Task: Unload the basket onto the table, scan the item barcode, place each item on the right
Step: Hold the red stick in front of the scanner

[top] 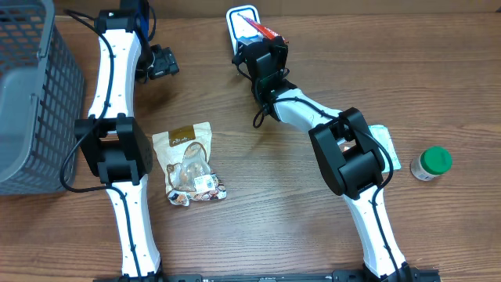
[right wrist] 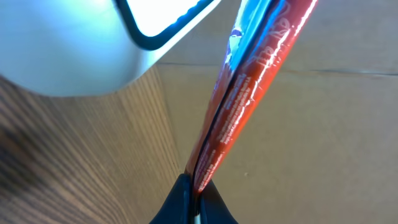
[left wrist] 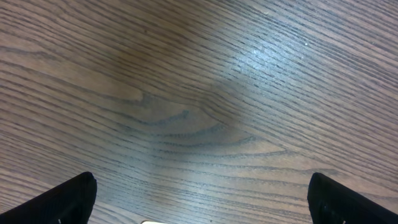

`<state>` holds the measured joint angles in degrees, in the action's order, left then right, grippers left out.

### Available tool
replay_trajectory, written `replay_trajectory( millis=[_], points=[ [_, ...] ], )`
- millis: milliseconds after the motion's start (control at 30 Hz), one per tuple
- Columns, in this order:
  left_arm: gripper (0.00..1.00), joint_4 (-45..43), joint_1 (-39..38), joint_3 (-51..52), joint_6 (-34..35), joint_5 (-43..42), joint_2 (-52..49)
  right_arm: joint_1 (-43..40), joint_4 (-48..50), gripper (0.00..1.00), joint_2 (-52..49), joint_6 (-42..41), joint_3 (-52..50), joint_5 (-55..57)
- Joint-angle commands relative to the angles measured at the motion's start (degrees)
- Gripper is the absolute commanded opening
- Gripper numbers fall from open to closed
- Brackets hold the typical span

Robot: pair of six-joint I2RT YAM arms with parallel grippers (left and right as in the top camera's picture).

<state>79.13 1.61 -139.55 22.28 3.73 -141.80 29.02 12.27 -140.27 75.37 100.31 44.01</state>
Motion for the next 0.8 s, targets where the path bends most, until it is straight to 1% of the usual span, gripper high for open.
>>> replay_trajectory(
  millis=[0,167,500,667,767],
  points=[
    [1.0,0.07,-0.13,-0.72,-0.46,0.74,-0.92,0.24,-2.03,0.03,-0.39,-0.28,1.01,-1.29],
    [1.0,0.07,-0.13,-0.7,-0.46,0.74,-0.92,0.24,-5.16,0.03,-0.39,-0.28,1.01,-2.99],
    [1.0,0.07,-0.13,-0.72,-0.46,0.74,-0.92,0.24,-5.11,0.03,-0.39,-0.81,1.01,-3.15],
    [1.0,0.07,-0.13,-0.7,-0.46,0.74,-0.92,1.44,-4.17,0.03,0.42,-8.48,1.01,0.76],
    [1.0,0.07,-0.13,-0.72,-0.46,0.74,-0.92,2.19,-6.4,0.03,2.91,-12.55,1.03,-1.16]
  ],
)
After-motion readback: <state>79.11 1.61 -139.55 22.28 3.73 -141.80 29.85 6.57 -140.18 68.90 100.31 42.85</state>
